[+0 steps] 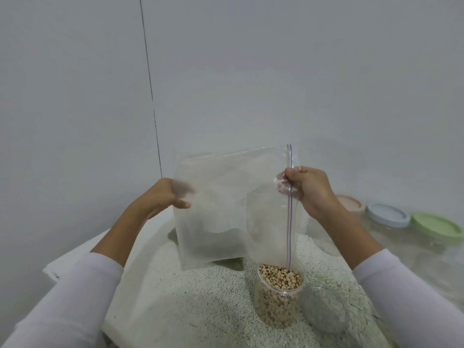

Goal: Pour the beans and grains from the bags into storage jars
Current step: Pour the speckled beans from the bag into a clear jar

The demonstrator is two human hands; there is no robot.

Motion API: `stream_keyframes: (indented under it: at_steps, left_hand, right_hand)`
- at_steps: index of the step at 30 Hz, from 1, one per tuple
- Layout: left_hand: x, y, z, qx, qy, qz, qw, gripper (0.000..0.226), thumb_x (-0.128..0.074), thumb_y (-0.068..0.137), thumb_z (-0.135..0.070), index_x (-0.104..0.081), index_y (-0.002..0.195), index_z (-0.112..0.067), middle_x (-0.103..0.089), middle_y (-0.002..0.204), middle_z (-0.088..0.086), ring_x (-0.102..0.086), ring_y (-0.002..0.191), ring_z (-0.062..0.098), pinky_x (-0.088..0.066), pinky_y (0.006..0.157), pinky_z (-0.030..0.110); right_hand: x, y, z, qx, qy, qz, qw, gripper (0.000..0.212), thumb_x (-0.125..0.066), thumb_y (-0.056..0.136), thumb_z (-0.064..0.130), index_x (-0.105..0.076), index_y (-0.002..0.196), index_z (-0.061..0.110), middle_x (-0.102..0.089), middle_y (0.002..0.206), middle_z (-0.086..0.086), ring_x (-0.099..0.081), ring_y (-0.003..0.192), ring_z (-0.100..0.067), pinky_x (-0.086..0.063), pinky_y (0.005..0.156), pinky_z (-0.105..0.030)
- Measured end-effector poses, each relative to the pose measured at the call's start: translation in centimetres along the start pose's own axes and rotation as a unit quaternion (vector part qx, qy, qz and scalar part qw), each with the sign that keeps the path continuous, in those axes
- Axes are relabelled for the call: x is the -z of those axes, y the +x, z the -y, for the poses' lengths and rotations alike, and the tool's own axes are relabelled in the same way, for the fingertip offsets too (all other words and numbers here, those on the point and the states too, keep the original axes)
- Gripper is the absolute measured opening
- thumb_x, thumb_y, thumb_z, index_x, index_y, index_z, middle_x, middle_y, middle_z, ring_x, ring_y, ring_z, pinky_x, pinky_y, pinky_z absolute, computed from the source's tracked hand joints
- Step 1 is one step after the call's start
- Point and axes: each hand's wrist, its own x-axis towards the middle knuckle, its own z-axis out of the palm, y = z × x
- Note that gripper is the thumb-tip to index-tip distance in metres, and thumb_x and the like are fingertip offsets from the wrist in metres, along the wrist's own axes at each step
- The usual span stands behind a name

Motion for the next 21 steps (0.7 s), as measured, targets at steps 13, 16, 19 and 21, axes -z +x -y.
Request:
stream_keyframes:
  at_steps: [13, 16, 19, 21]
  left_hand:
    - [-2.9, -0.7, 1.3, -0.012, 0.076, 0.081, 0.994, 0.067, -0.073, 0.08, -0.002, -0.036, 0.133, -0.019, -0.047, 0.105, -0.006, -0.043, 0.095, 0.008, -0.043, 0.09, 0.034]
    - [-2.7, -0.2, 1.6, -0.013, 0.127, 0.061, 0.99, 0.057, -0.075, 0.073, 0.007, -0.047, 0.117, -0.015, -0.054, 0.097, -0.005, -0.049, 0.081, 0.005, -0.047, 0.075, 0.024]
    - [-2.3, -0.4, 1.7, 0.006, 0.126, 0.047, 0.991, 0.03, -0.078, 0.076, -0.01, -0.05, 0.066, -0.013, -0.045, 0.056, -0.011, -0.042, 0.053, 0.007, -0.032, 0.05, 0.014]
    - [-1.9, -0.4, 2.1, 0.022, 0.103, 0.065, 0.992, 0.045, -0.079, 0.071, -0.039, -0.052, 0.065, -0.002, -0.052, 0.059, -0.004, -0.051, 0.06, 0.012, -0.04, 0.058, 0.021]
  right_hand:
    - [0.9, -0.4, -0.1, -0.002, 0.011, -0.03, 0.999, 0.019, -0.054, 0.093, 0.0, -0.056, 0.074, -0.001, -0.064, 0.075, -0.012, -0.06, 0.053, -0.016, -0.055, 0.054, -0.026]
    - [1.6, -0.4, 0.1, -0.002, 0.009, -0.035, 0.999, 0.022, -0.055, 0.093, 0.001, -0.056, 0.071, 0.001, -0.065, 0.075, -0.012, -0.06, 0.055, -0.017, -0.055, 0.054, -0.026]
    - [2.0, -0.4, 0.2, 0.003, 0.01, -0.044, 0.999, 0.022, -0.057, 0.092, 0.001, -0.057, 0.07, 0.001, -0.066, 0.063, -0.005, -0.061, 0.056, -0.014, -0.054, 0.052, -0.025]
    - [2.3, -0.4, 0.1, 0.003, 0.013, -0.048, 0.999, 0.022, -0.057, 0.091, 0.0, -0.057, 0.07, 0.002, -0.066, 0.057, 0.0, -0.061, 0.055, -0.012, -0.054, 0.052, -0.025]
